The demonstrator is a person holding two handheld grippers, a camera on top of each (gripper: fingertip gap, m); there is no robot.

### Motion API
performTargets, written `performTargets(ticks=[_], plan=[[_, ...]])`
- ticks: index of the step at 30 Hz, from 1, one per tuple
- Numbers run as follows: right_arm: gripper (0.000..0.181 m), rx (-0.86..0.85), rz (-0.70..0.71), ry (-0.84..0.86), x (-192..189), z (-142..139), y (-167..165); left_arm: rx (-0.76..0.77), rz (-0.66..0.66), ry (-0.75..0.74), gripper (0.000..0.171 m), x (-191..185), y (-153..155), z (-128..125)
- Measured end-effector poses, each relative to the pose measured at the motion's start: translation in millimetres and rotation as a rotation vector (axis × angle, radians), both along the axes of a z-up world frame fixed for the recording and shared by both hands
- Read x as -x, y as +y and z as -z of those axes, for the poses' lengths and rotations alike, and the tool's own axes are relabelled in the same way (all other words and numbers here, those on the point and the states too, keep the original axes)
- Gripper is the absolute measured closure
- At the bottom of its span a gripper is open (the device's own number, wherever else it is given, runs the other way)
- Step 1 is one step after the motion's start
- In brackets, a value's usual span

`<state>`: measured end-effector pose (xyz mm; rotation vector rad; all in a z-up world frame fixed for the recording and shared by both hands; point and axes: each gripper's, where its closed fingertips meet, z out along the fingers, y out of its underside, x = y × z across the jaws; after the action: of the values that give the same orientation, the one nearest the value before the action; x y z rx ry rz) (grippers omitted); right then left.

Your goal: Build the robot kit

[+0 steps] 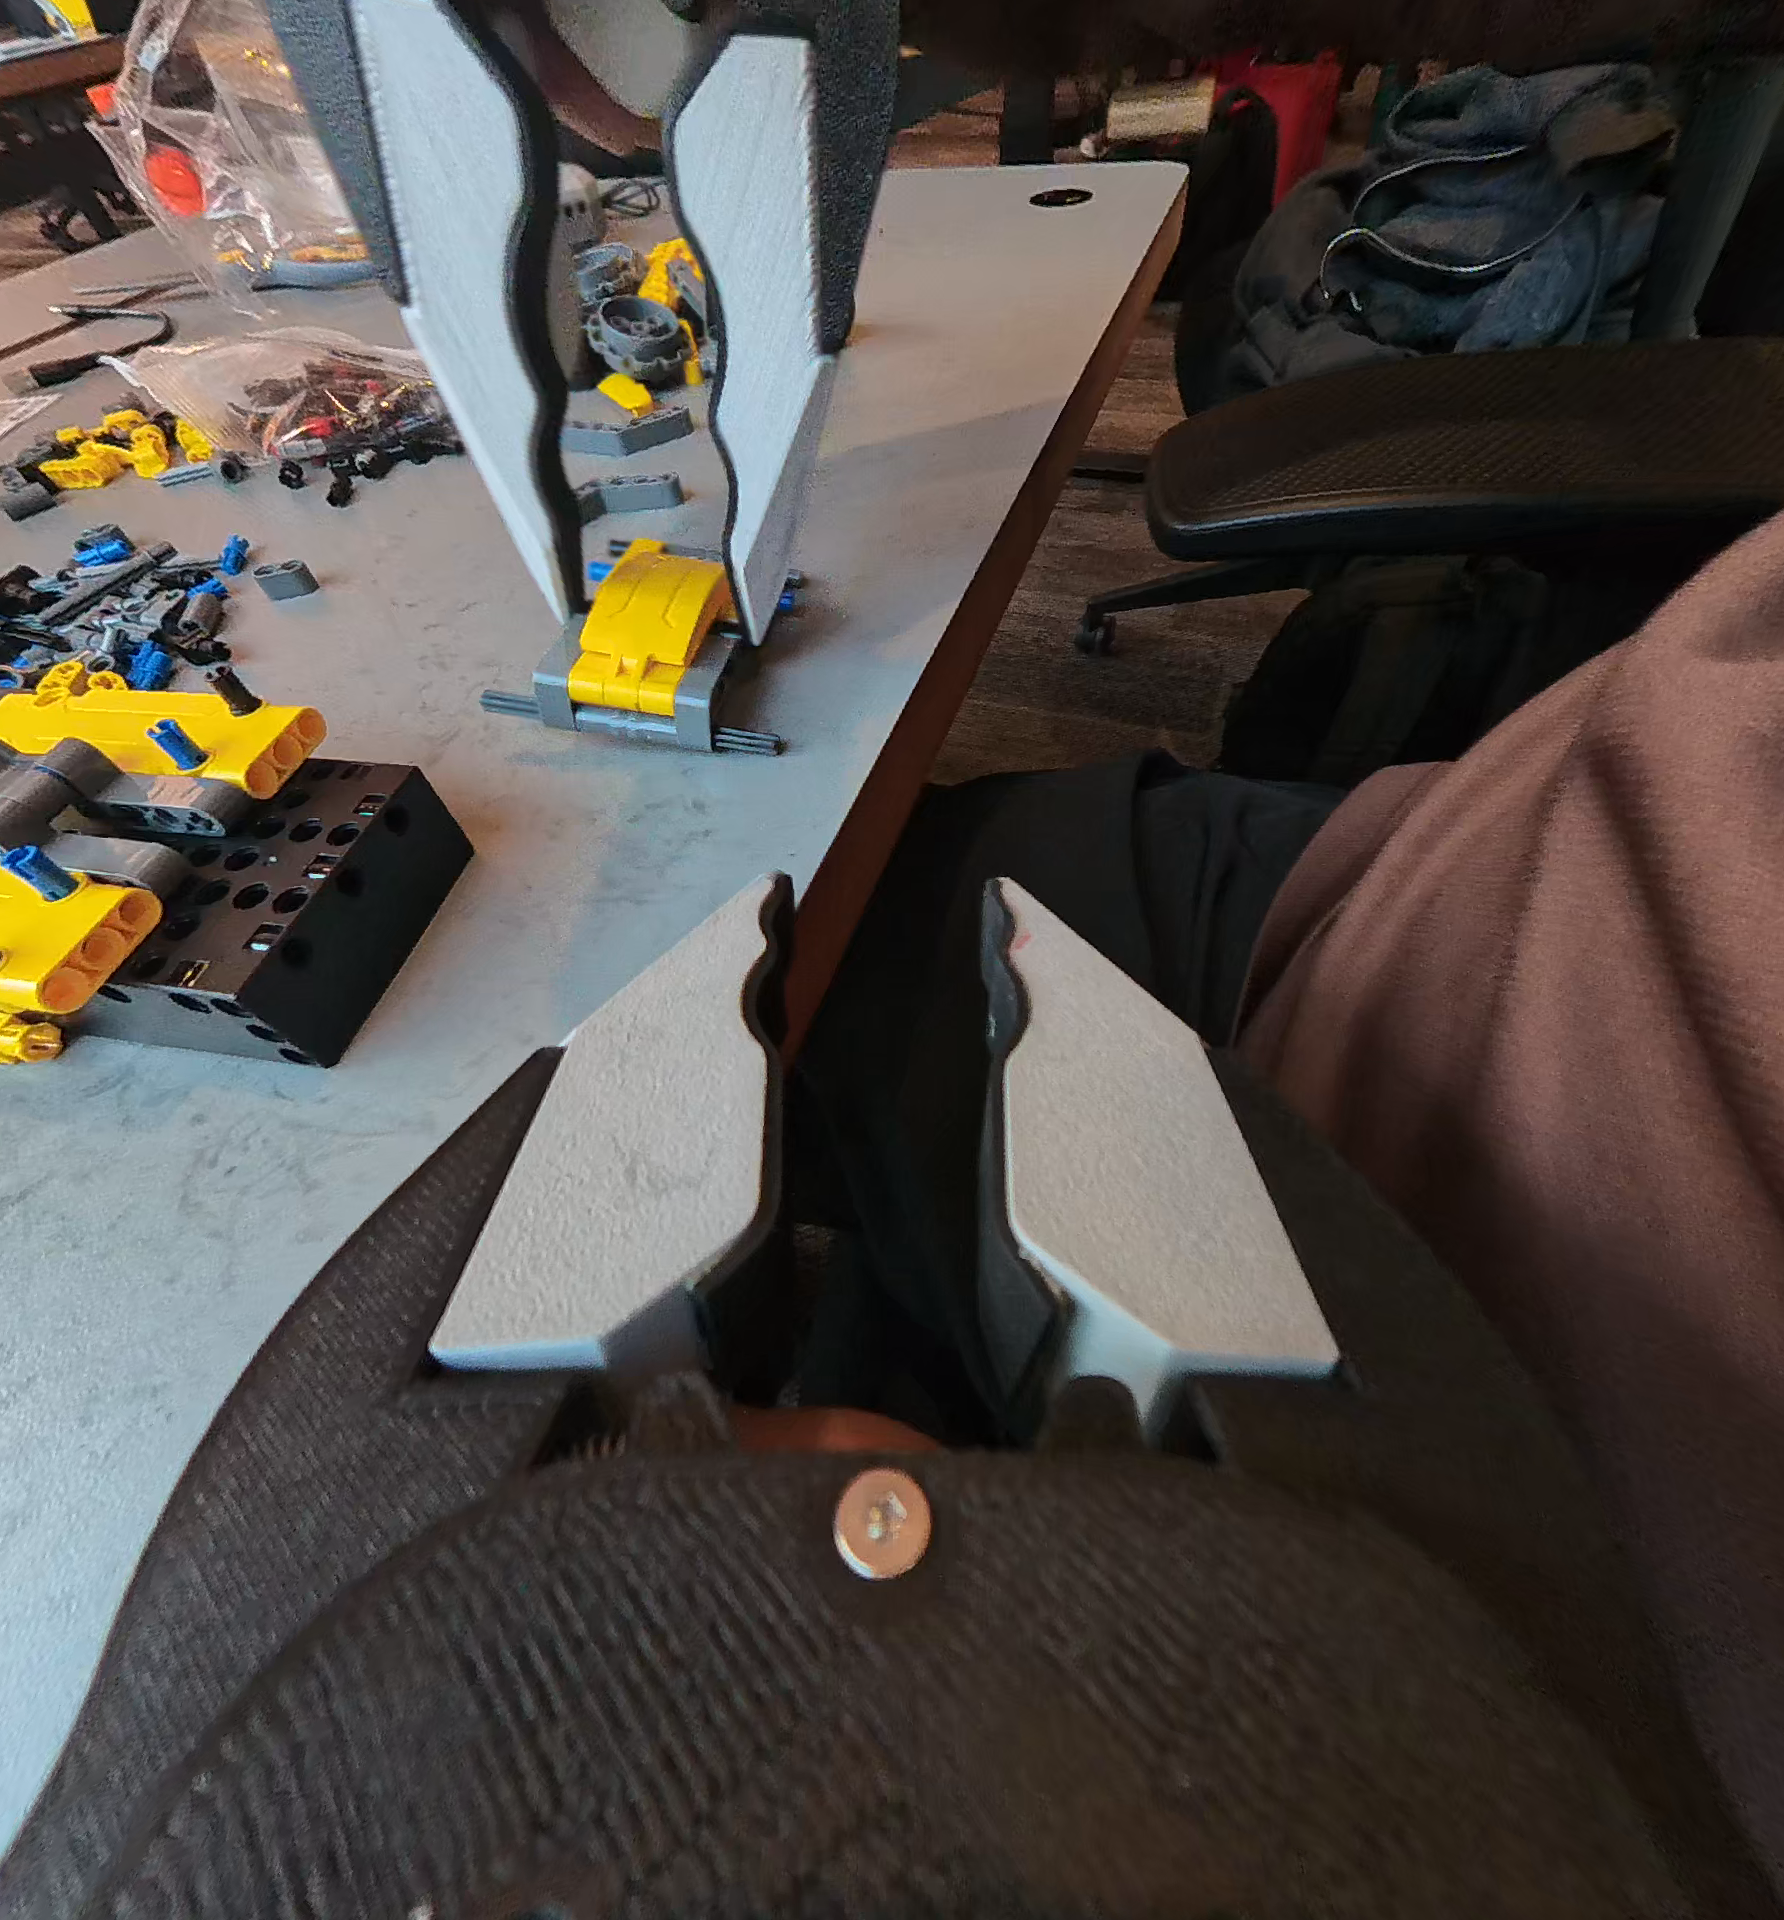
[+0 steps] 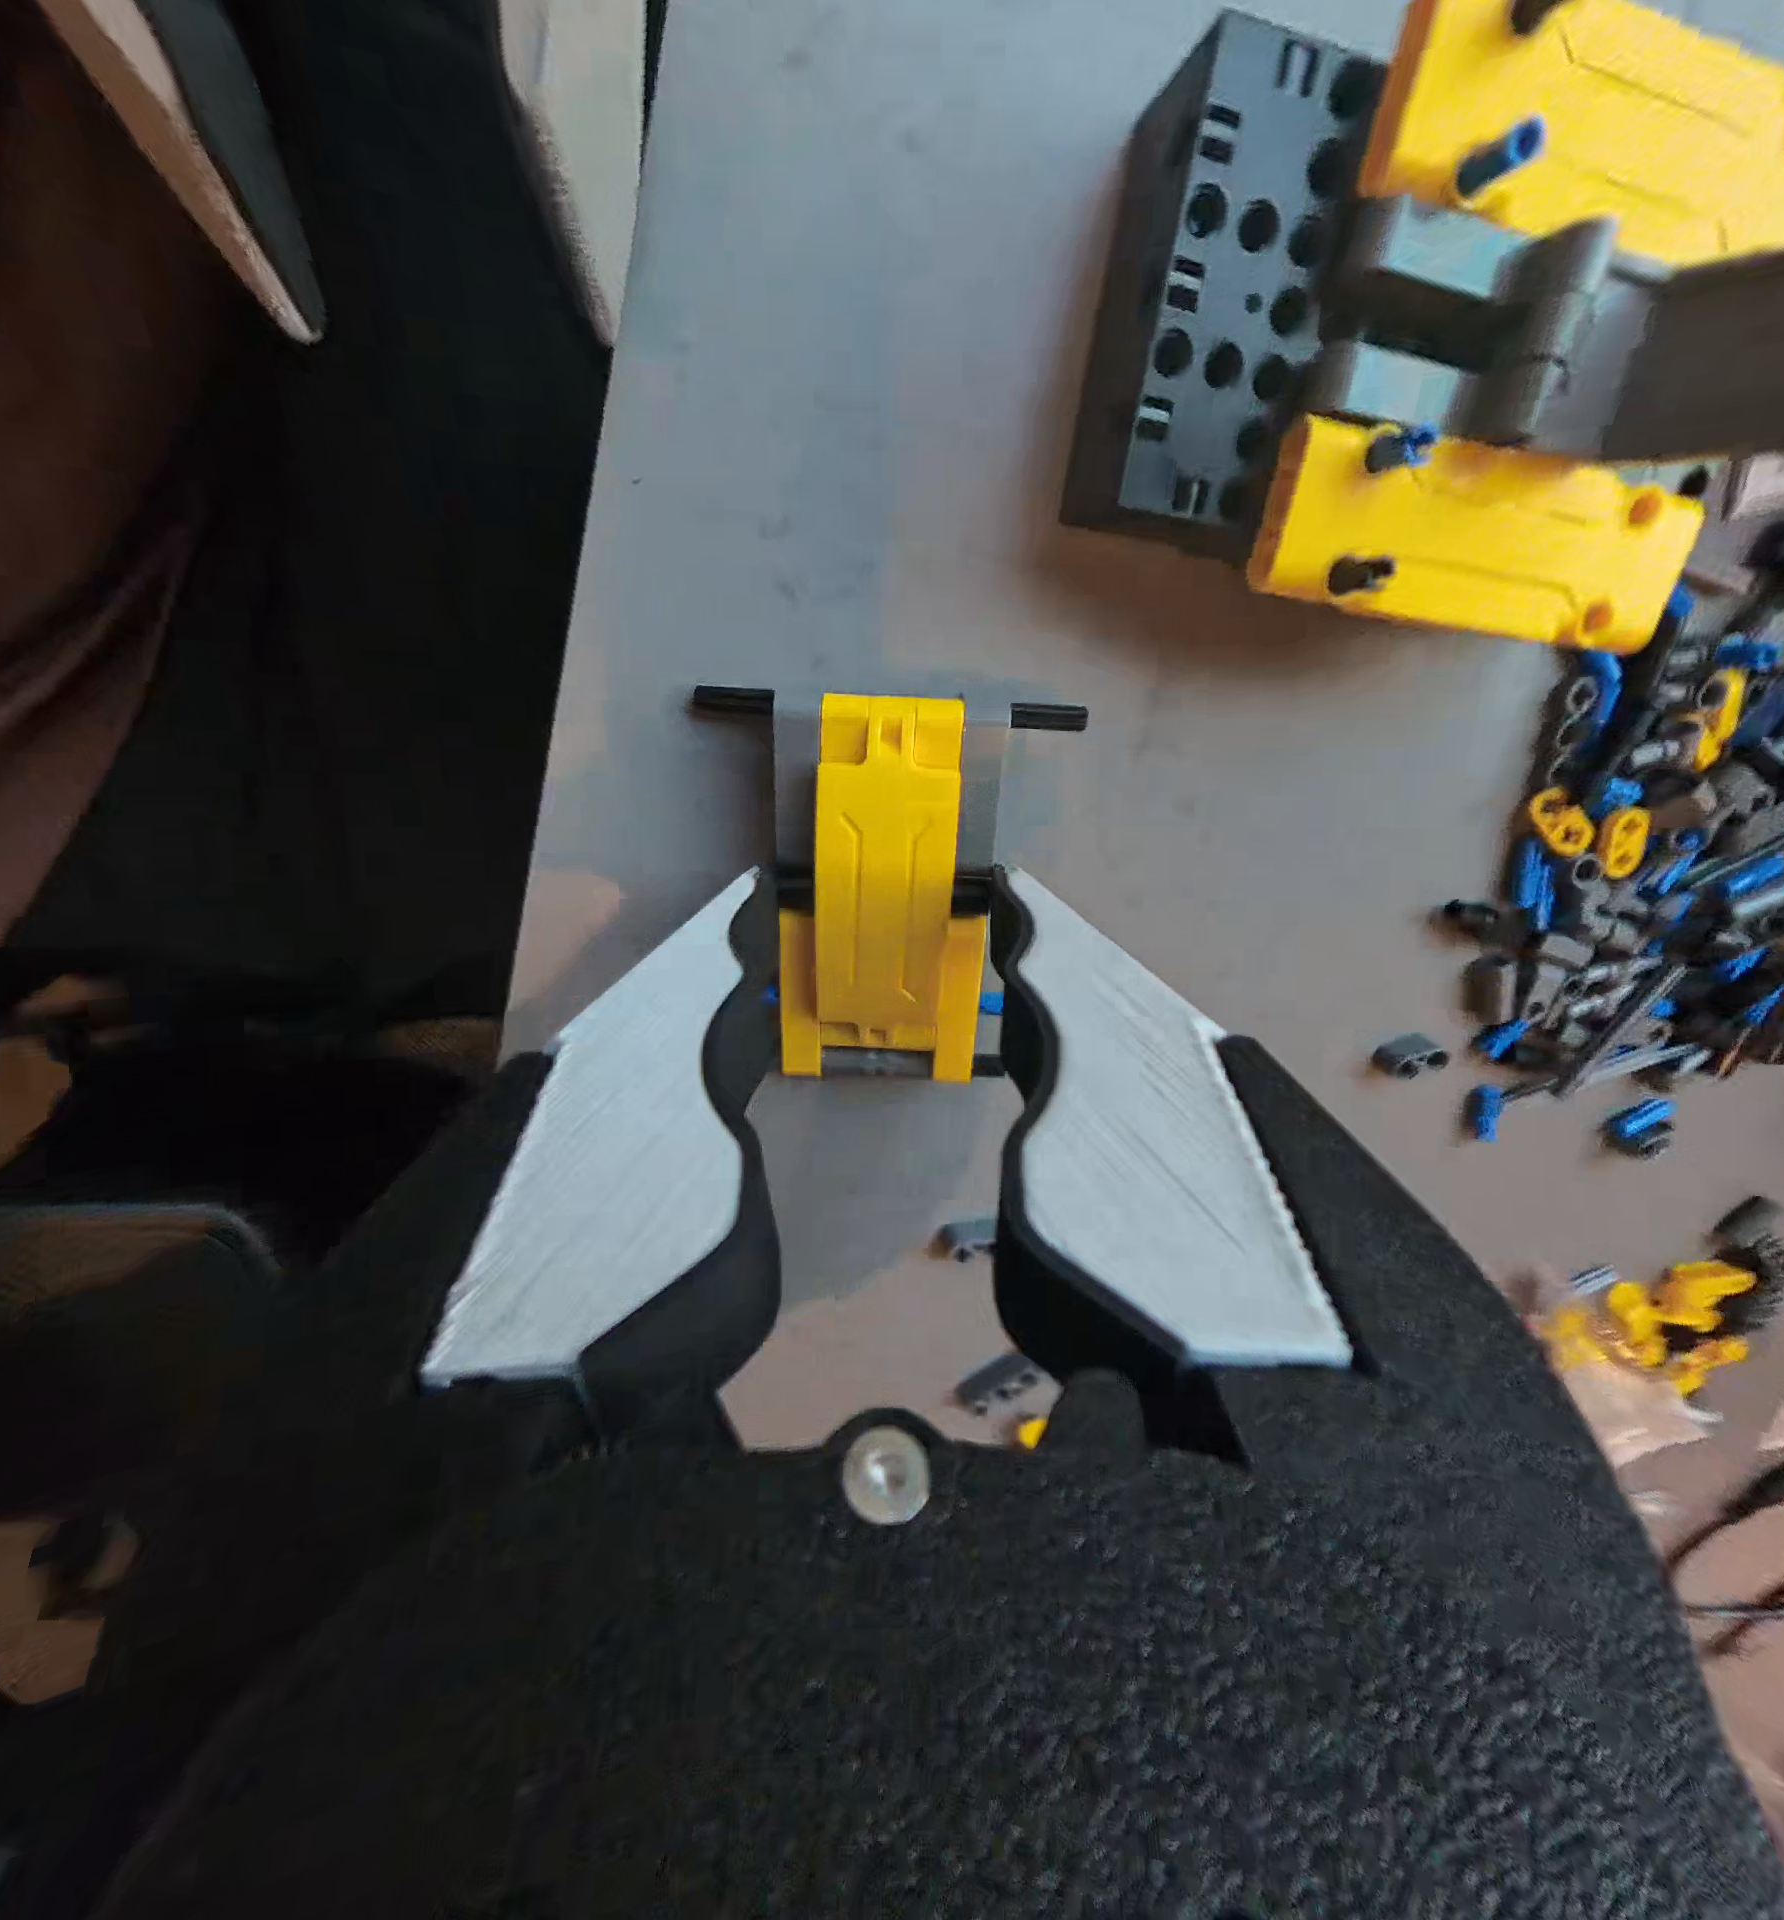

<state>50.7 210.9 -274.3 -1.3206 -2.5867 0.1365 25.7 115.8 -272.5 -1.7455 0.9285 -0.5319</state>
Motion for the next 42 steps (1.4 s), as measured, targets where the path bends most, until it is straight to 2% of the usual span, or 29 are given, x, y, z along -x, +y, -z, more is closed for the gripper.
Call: performTargets(ticks=[5, 9, 13, 16, 19, 24, 27, 31, 37, 42], plan=[[0.144, -0.172, -0.180, -0.163, 2.2, 0.7, 11.2, -0.002, -0.001, 0.010, 0.138, 0.4, 0.3, 1.2], [0.147, -0.291, -0.296, -0.203, 6.3, 0.9, 16.1, 0.004, -0.002, 0.008, 0.138, 0.8, 1.1, 2.1], [0.144, -0.386, -0.305, -0.179, 5.5, -1.8, 25.0, 0.003, -0.001, 0.011, 0.138, 0.6, 0.8, 2.4], [0.143, -0.306, -0.142, -0.074, 1.2, -9.1, 24.1, 0.004, -0.002, 0.009, 0.138, 1.0, 1.2, 2.4], [0.135, -0.108, 0.149, 0.099, -2.1, -16.6, 19.1, 0.010, -0.004, 0.004, 0.138, 1.2, 1.9, 2.9], [0.151, 0.104, 0.533, 0.354, -28.8, -21.0, 28.1, 0.030, 0.003, -0.031, 0.138, -1.8, -0.3, 0.0], [0.152, 0.239, 0.665, 0.425, -42.6, -11.1, 31.3, 0.071, 0.025, -0.058, 0.136, -9.6, -4.8, -0.3], [0.151, 0.380, 0.715, 0.465, -42.2, 0.6, 25.4, 0.081, -0.017, -0.067, 0.135, -13.7, 3.2, -11.6], [0.151, 0.325, 0.697, 0.473, -38.4, 3.1, 33.7, 0.123, -0.229, 0.058, 0.135, -5.2, 41.8, -27.4], [0.146, 0.345, 0.708, 0.588, -27.9, -11.8, 36.7, 0.219, -0.266, 0.085, 0.130, -11.2, 63.5, -23.1]])
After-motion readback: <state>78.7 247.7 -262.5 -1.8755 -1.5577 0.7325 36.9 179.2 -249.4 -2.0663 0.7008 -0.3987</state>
